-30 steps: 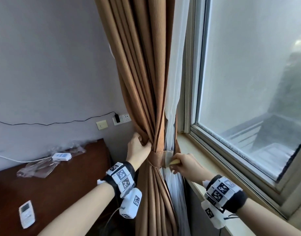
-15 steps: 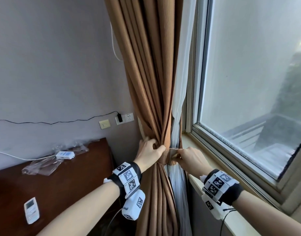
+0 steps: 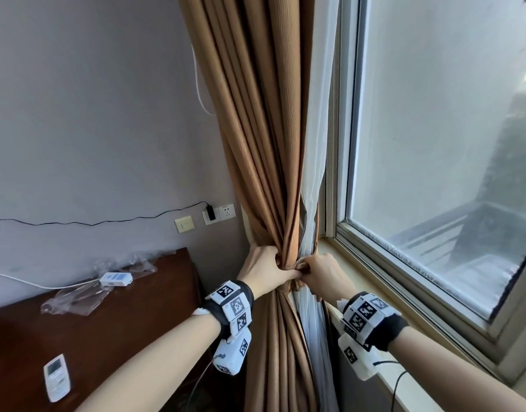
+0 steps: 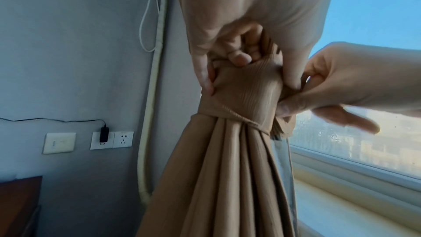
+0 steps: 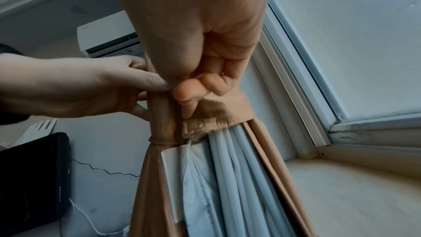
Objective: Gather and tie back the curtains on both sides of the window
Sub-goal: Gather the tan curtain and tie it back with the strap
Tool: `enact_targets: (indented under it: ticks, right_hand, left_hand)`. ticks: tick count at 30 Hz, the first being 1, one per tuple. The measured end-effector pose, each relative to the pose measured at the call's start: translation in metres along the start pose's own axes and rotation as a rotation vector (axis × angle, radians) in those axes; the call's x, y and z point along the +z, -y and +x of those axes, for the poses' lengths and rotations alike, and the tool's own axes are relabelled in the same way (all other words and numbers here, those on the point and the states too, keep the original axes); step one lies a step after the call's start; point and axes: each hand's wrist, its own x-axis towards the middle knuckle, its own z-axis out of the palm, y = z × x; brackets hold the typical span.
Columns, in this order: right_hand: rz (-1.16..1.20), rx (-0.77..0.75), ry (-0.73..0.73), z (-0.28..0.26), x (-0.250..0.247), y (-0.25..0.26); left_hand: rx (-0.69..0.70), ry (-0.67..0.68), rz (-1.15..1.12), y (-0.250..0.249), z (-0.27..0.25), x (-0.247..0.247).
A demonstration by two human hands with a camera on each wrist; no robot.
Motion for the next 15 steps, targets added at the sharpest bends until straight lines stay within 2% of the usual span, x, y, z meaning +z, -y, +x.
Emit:
enact_targets:
  ticks: [4,9,13,15]
  right_hand:
    - [-0.044,-0.010,0.011,0.004,-0.006,0.000]
    - [-0.020,0.001,0.047,0.014,-0.003,-0.002]
    - [-0.303,0.026,-0.028,0.022,-0.007,-0.007]
    - [-0.192,0.002,0.023,0.028,-0.012,-0.010]
  left_hand:
    - [-0.042,-0.071,-0.041,-0.001,0.000,0.007]
    - [-0.131,-0.040,-0.044,-0.001,0.009,0.006]
    - [-0.180,-0.052,0.000,0.005,0.012,0.004]
    - [-0.199,-0.031,-0.009,0.008,0.014,0.003]
